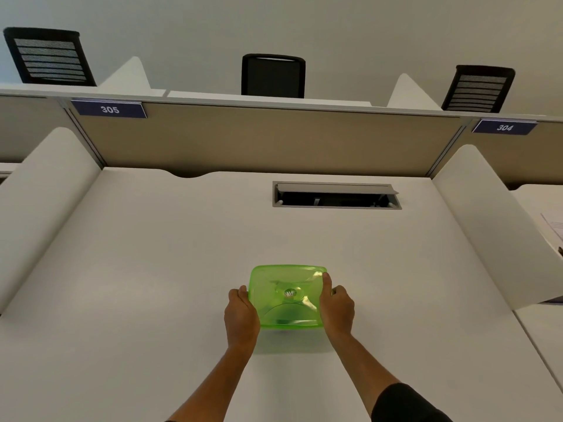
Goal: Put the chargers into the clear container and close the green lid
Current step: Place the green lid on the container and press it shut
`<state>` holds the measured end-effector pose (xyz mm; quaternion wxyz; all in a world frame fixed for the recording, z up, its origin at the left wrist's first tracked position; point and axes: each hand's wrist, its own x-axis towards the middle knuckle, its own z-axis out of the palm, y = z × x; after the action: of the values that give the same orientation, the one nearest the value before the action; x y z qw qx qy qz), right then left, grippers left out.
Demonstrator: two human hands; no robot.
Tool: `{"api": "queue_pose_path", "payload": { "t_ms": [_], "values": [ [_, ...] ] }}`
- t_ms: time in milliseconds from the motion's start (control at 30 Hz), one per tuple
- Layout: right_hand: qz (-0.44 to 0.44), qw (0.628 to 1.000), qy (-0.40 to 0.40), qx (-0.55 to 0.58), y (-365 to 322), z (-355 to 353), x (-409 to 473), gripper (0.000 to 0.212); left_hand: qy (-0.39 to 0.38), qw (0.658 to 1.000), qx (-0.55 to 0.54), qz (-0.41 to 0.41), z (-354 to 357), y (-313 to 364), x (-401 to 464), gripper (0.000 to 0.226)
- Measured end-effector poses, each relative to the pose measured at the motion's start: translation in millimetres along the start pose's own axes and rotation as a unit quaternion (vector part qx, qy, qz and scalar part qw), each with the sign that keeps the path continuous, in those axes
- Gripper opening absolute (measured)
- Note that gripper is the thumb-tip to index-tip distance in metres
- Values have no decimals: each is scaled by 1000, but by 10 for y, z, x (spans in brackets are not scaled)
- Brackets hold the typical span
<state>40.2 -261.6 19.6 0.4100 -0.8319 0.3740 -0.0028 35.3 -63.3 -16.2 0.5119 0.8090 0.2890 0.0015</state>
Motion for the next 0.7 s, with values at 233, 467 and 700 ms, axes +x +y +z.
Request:
{"api": "queue_pose_path", "payload": {
  "t_ms": [233,467,700],
  "values": [
    [2,1000,-3,10,12,-18,-54,73,4,1000,-1,8,-16,-44,-38,38],
    [-13,999,-4,52,4,-22,-20,63,12,998,29,54,-31,-76,-44,32],
    [-36,996,-12,85,-266,-14,255,50,-13,994,62,86,24,233,245,32]
  ]
}}
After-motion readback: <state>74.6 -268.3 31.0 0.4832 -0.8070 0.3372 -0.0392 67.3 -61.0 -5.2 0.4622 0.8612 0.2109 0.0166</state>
